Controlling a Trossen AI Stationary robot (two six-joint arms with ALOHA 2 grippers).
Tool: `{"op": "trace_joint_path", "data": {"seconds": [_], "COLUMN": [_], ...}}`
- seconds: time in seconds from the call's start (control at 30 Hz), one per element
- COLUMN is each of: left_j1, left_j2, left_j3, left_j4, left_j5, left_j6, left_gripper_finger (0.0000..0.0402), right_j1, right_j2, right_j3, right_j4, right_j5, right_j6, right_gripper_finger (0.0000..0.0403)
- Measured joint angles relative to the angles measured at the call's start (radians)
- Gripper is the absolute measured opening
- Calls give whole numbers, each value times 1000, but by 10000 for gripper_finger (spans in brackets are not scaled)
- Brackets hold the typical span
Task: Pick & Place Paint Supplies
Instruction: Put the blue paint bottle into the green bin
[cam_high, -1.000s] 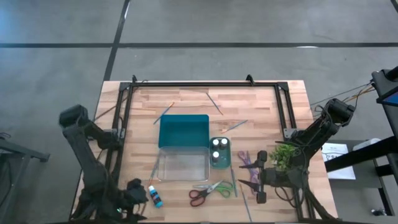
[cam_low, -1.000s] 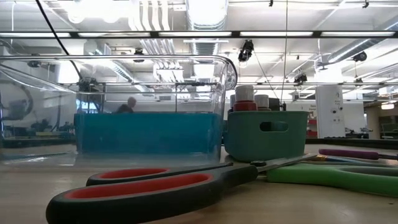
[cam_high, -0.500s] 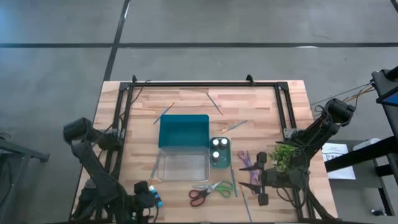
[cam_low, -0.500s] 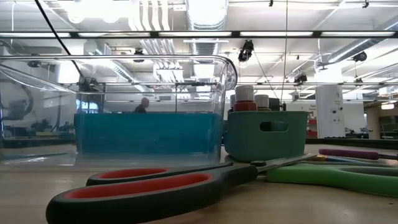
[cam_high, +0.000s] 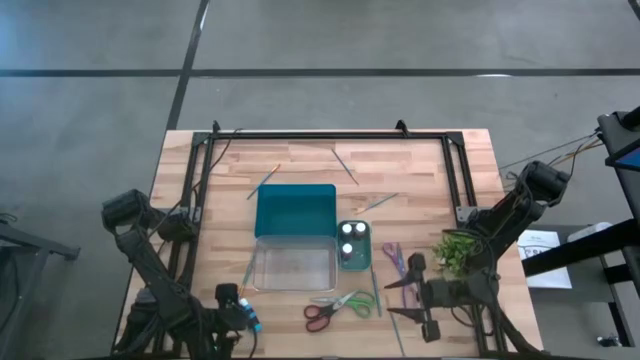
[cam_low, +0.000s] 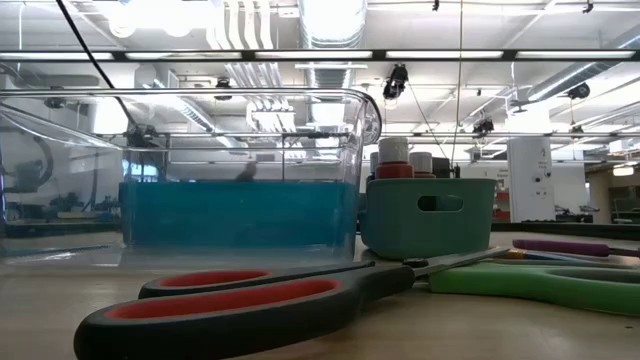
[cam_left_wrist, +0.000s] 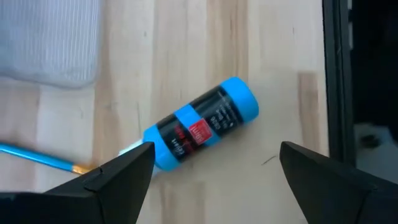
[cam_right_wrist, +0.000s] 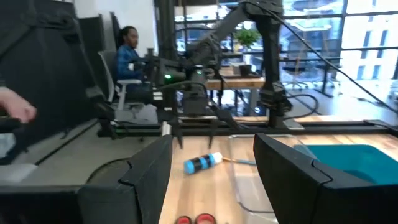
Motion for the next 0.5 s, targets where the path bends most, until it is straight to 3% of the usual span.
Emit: {"op": "trace_joint_path", "data": {"seconds": [0.23,0.5], "left_j1": [-1,0], "left_j2": [10,98], "left_j3": [-1,-2], "left_j4": [-44,-65], "left_j5": [-45,-21], "left_j6": [80,103], "left_gripper_finger": [351,351], "right_j1": [2,2], "right_j2": [38,51], "right_j3": [1,2], "right_j4": [46,68], "right_j5": [-6,-8], "right_j6": [-4,-4], "right_gripper_finger": [222,222]}}
